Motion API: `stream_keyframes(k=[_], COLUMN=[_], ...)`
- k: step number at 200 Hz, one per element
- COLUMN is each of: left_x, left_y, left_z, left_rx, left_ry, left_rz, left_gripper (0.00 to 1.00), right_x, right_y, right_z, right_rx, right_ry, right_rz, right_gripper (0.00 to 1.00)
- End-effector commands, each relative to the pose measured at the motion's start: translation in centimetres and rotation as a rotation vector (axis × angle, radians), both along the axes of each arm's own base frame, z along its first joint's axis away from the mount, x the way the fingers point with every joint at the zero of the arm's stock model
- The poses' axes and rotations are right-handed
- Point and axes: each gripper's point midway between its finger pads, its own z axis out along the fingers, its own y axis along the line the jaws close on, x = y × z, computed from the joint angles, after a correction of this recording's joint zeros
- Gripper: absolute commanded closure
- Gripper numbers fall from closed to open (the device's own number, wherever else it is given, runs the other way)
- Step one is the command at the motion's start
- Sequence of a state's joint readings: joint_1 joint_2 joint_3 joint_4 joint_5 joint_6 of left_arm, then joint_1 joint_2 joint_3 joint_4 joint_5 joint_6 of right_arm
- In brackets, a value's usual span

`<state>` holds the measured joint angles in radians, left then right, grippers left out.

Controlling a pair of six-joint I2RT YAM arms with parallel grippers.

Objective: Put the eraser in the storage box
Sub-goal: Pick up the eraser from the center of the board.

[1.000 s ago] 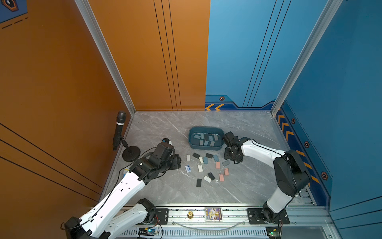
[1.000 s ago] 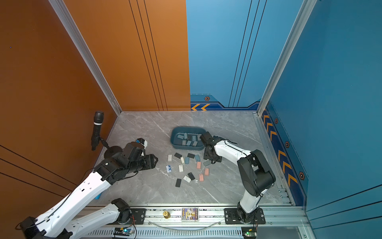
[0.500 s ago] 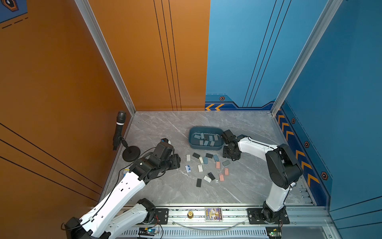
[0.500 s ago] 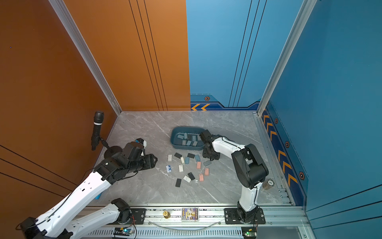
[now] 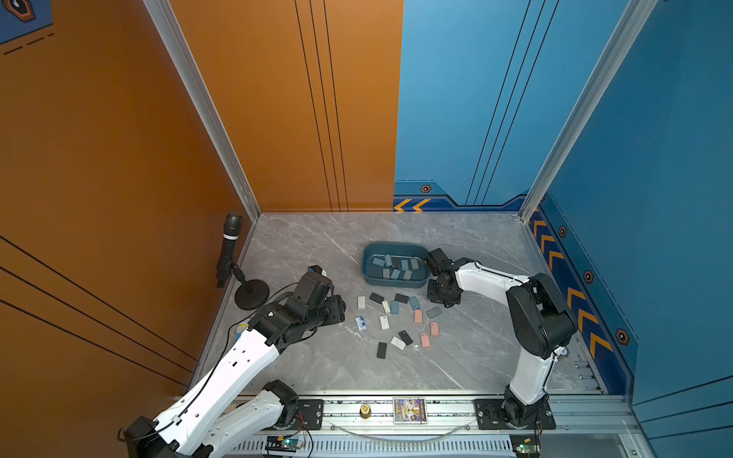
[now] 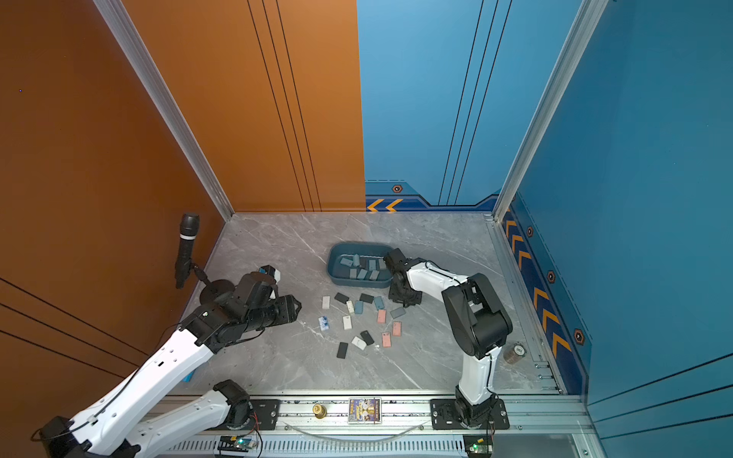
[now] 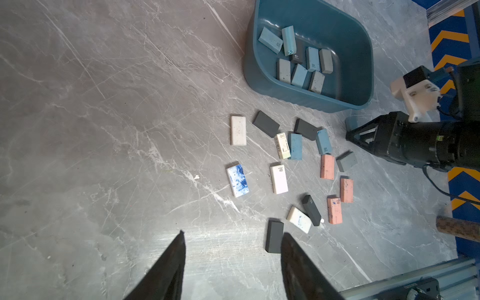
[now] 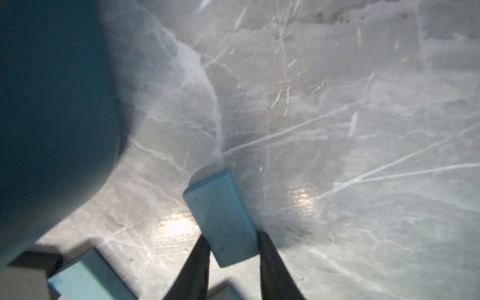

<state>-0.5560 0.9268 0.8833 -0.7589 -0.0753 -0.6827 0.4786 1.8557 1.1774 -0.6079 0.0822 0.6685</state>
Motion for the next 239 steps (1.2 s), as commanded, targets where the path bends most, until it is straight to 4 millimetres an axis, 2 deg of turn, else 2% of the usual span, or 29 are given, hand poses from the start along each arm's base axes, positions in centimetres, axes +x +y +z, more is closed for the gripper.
stream_keyframes(k=[1,24,139,239], left_x=[-0.2,-0.3,-0.5,-0.6], left_y=[0.5,0.7,1.0,1.0], left_z=[-0.2,-0.4,-0.5,-0.7], left_rx=[-0.011,-0.009,-0.021,-0.022], left_ry=[0.002,0.002,0.003,0.011], left_rz=[0.022,0.029,0.040,0.043], left_gripper=[0.41,0.41,0.41,0.41], right_x=[0.2,0.0,-0.5,-0.9], right_y=[0.2,0.2,-0.1,-0.2], right_z=[-0.2,0.1,2.7,2.8], right_rx=[0.006,0.008,0.016,0.015], right_ry=[0.007,0.006,-0.028,-0.028], right_rz=[0.005,0.007,0.012,0.015], right_gripper=[0.72,0.75,0.74,0.74])
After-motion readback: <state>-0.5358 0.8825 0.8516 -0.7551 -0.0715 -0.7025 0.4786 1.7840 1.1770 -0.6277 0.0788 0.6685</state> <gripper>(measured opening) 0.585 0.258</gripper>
